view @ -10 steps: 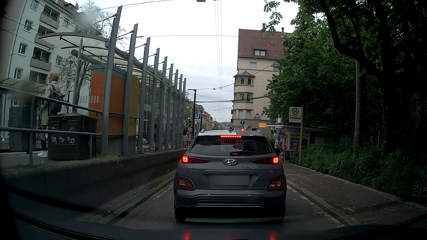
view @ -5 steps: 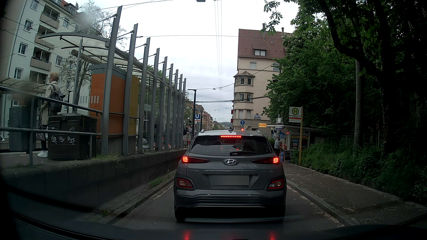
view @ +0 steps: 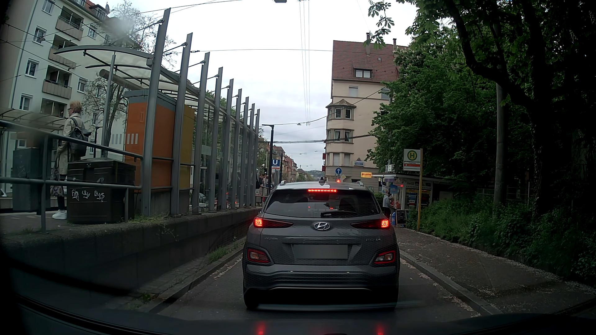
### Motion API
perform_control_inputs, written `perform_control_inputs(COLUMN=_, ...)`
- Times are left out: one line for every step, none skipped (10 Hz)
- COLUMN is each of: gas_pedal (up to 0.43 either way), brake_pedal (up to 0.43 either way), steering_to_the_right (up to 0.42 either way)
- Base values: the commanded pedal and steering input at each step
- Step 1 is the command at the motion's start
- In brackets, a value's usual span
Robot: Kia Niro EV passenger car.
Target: Follow the waypoints while adhering to traffic rules and regulations
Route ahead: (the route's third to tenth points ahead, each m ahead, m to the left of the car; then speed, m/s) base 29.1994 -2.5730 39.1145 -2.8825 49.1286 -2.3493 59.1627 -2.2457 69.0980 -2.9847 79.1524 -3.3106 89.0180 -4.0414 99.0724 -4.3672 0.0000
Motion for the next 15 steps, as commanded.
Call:
perform_control_inputs(gas_pedal=0.000, brake_pedal=0.287, steering_to_the_right=-0.010)
perform_control_inputs(gas_pedal=0.000, brake_pedal=0.287, steering_to_the_right=-0.010)
perform_control_inputs(gas_pedal=0.000, brake_pedal=0.293, steering_to_the_right=-0.010)
perform_control_inputs(gas_pedal=0.000, brake_pedal=0.293, steering_to_the_right=-0.010)
perform_control_inputs(gas_pedal=0.000, brake_pedal=0.287, steering_to_the_right=-0.010)
perform_control_inputs(gas_pedal=0.000, brake_pedal=0.287, steering_to_the_right=-0.010)
perform_control_inputs(gas_pedal=0.000, brake_pedal=0.287, steering_to_the_right=-0.010)
perform_control_inputs(gas_pedal=0.000, brake_pedal=0.293, steering_to_the_right=-0.010)
perform_control_inputs(gas_pedal=0.000, brake_pedal=0.287, steering_to_the_right=-0.010)
perform_control_inputs(gas_pedal=0.000, brake_pedal=0.293, steering_to_the_right=-0.010)
perform_control_inputs(gas_pedal=0.000, brake_pedal=0.293, steering_to_the_right=-0.010)
perform_control_inputs(gas_pedal=0.000, brake_pedal=0.293, steering_to_the_right=-0.010)
perform_control_inputs(gas_pedal=0.000, brake_pedal=0.293, steering_to_the_right=-0.010)
perform_control_inputs(gas_pedal=0.000, brake_pedal=0.287, steering_to_the_right=-0.010)
perform_control_inputs(gas_pedal=0.000, brake_pedal=0.293, steering_to_the_right=-0.010)
